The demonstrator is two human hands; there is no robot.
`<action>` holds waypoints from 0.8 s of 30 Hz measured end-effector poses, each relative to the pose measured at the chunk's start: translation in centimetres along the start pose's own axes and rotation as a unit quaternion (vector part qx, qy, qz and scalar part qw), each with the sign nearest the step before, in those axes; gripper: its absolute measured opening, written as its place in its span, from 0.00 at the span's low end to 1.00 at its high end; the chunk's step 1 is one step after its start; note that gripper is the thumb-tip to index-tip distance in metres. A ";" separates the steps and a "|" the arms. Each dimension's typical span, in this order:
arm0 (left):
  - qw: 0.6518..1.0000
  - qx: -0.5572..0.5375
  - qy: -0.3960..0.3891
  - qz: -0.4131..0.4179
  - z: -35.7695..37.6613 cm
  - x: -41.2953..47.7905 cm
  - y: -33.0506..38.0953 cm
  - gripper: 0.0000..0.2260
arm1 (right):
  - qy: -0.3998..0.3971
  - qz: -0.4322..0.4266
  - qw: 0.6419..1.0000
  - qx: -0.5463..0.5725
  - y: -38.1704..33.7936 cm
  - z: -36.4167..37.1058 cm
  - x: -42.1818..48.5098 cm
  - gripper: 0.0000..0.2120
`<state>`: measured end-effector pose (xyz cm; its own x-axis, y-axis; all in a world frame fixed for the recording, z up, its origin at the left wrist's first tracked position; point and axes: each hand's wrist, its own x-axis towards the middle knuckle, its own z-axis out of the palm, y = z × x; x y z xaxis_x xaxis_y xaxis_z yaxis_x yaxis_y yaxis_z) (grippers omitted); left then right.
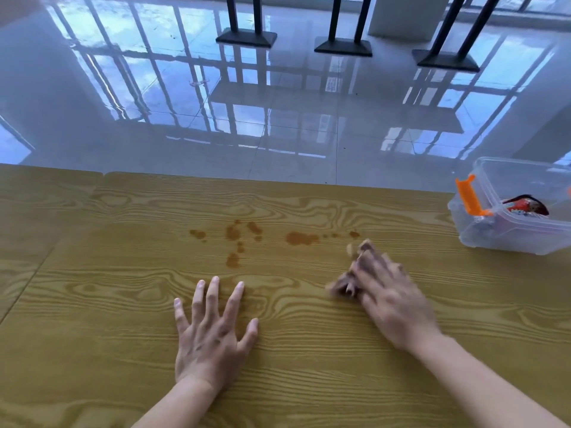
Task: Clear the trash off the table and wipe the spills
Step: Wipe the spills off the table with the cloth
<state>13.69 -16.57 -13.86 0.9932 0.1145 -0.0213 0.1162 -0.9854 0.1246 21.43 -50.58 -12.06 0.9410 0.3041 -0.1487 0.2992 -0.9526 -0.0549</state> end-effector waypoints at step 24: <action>1.000 -0.007 0.003 -0.005 -0.2 -0.1 0.1 0.31 | 0.001 0.061 0.998 0.029 -2.4 -1.2 6.4 0.26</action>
<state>13.61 -16.64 -13.63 0.9919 0.1256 -0.0167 0.1267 -0.9823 0.1376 26.89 -46.42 -11.71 0.9703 0.1853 -0.1555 0.1723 -0.9806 -0.0936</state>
